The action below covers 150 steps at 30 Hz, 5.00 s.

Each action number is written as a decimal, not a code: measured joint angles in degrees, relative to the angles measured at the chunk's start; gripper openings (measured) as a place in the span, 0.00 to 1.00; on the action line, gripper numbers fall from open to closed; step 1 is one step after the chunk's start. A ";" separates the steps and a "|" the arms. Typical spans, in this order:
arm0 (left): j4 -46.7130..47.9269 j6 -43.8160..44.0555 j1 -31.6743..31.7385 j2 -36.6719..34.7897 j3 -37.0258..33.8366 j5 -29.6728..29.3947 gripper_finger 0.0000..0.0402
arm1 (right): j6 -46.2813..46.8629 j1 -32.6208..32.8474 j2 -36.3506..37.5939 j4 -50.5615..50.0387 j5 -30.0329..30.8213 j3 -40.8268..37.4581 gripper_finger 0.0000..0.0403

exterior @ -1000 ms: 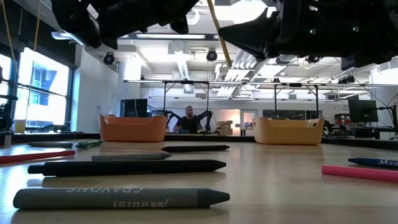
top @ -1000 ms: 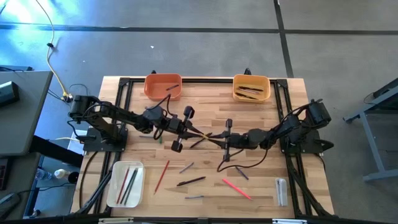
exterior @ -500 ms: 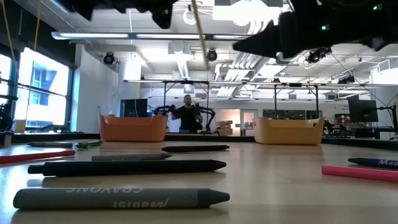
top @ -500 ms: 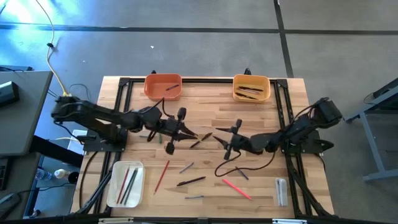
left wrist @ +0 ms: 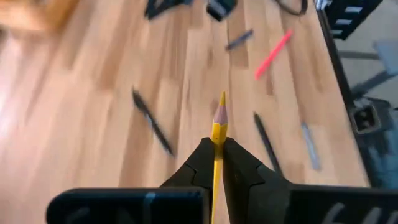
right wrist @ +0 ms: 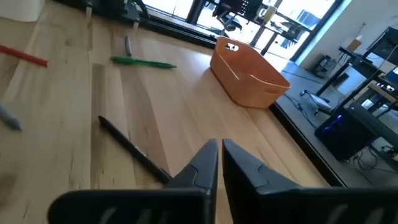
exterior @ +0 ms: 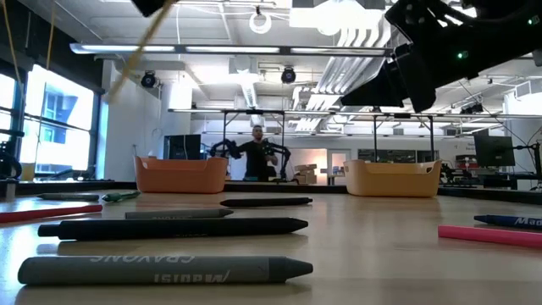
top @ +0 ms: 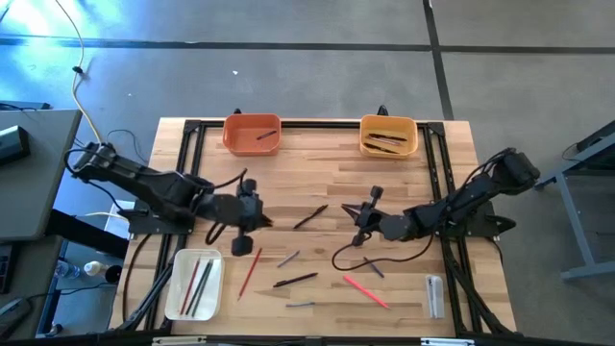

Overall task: Sort crayons/erasers/pens/pencils in bins
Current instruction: Put the yellow colored pencil into the white bin, then put the gray crayon into the orange bin

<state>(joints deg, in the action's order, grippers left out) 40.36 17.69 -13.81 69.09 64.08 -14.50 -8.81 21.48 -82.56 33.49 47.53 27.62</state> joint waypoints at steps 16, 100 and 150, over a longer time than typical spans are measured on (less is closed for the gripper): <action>28.87 41.03 -13.63 8.75 7.27 12.52 0.00 | 1.06 -0.10 0.00 -1.51 0.35 -0.18 0.00; 7.03 -25.90 28.43 5.02 -22.87 9.25 0.22 | 1.27 -0.27 -1.85 -2.59 -3.22 -0.43 0.00; 12.65 -44.09 17.44 25.17 -19.84 4.58 0.27 | 1.30 -1.30 -3.04 -2.00 -4.78 -0.42 0.00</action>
<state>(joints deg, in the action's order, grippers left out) 53.01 -26.40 3.63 94.27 44.25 -9.92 -7.51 20.18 -85.60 31.48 42.74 27.20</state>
